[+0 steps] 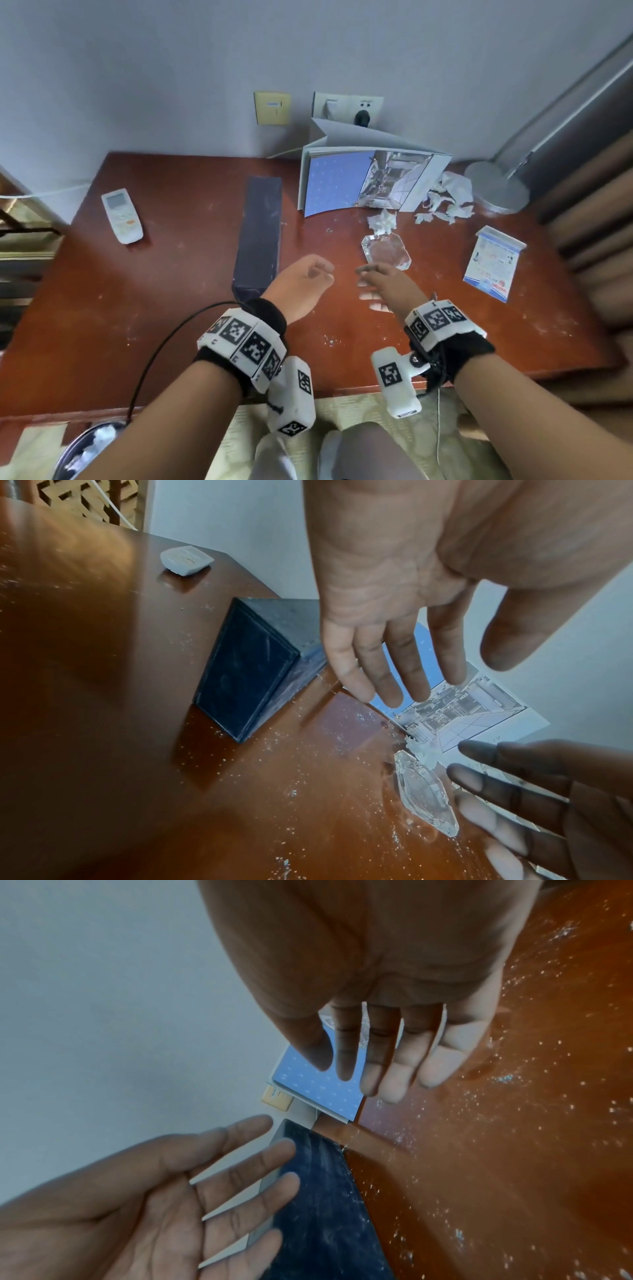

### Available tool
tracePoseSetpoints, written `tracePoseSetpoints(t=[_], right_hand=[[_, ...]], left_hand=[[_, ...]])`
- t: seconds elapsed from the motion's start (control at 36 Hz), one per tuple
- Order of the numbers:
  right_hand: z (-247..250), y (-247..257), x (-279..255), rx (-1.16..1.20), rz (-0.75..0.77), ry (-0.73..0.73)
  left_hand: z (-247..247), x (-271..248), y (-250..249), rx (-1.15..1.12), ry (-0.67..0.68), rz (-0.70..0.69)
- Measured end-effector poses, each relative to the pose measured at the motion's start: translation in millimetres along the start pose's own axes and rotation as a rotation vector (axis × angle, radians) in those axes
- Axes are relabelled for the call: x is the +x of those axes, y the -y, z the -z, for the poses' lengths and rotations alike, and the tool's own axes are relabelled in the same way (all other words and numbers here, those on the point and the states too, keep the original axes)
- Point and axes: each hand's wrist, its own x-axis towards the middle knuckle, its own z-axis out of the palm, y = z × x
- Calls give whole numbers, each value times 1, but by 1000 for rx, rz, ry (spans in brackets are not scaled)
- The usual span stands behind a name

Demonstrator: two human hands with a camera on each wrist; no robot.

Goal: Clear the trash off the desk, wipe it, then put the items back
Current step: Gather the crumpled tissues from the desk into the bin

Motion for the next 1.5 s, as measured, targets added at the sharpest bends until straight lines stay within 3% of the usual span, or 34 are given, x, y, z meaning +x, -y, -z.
tracePoseSetpoints(t=[0.28,0.5,0.67,0.81,0.86,1.14,1.22,1.33,1.44,1.5], right_hand=[[62,-2,49,-111,-21,-75],[107,0,130,-488,69,-129],[101,5,196,-762,137,-107],[83,1,220,-956,4,-20],[81,-2,224,-985,17,-26],[99,12,202,-608,171,-218],[96,22,175,-378,198,-119],[81,24,132,-54,241,137],[66,18,119,-85,393,214],[64,17,119,-154,427,197]], left_hand=[[-20,51,-24,-30,-4,64],[-50,95,-35,-96,-126,196],[-61,104,-28,-149,-172,255],[-58,100,-15,-135,-170,279],[-54,101,-10,-134,-165,267],[-45,118,-5,-235,-132,238],[-44,124,-17,-322,-131,233],[-41,132,-43,-642,-88,334],[-50,138,-61,-909,27,400],[-59,141,-65,-915,65,396]])
